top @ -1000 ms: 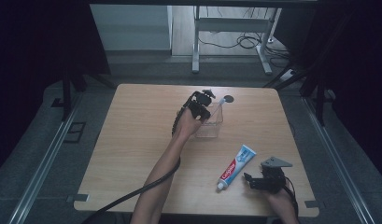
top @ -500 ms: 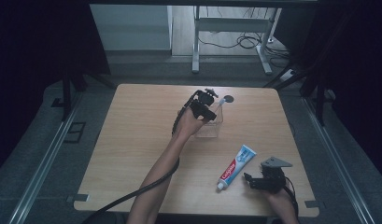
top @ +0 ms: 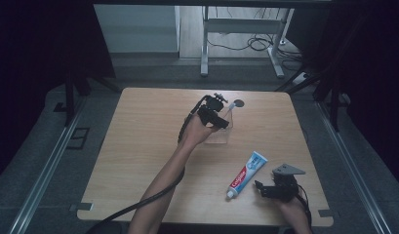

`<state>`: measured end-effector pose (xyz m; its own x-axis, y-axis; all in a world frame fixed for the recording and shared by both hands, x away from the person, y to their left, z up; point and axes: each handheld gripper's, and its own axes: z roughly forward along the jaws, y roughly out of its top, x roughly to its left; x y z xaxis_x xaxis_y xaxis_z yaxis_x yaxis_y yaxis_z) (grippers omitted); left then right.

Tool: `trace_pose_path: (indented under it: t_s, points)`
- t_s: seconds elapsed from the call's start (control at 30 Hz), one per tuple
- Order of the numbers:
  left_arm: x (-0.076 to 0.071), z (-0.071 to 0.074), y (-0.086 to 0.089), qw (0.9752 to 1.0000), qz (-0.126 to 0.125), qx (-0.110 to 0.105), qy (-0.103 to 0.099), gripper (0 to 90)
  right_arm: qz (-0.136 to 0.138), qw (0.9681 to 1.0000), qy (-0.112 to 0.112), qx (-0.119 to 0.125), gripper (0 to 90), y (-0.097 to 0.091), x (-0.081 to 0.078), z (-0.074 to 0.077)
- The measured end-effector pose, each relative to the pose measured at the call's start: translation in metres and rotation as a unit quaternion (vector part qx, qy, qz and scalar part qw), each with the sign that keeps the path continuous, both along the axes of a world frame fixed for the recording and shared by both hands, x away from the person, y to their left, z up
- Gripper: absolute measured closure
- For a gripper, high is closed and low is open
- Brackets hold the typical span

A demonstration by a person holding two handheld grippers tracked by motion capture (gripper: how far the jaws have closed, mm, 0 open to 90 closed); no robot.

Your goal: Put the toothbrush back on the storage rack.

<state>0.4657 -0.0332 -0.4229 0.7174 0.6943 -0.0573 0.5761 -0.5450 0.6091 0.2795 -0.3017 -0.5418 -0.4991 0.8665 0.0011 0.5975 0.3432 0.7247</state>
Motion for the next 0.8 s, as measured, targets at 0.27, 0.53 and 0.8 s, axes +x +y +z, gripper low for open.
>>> trace_pose_path:
  t_s: [0.27, 0.53, 0.8]
  points:
    - [-0.013, 0.006, -0.009, 0.9996, -0.024, -0.011, -0.008, 34.3, 0.000, 1.0000, -0.001, 0.000, 12.8, 0.000, 0.000, 0.000]
    - [-0.022, 0.010, -0.009, 0.9994, -0.025, -0.021, -0.013, 25.8, 0.001, 1.0000, -0.001, 0.000, 12.9, 0.000, 0.000, 0.000]
    - [-0.027, 0.007, -0.001, 0.9993, -0.027, -0.024, -0.007, 19.3, 0.001, 1.0000, -0.001, 0.000, 12.8, 0.000, 0.000, 0.000]
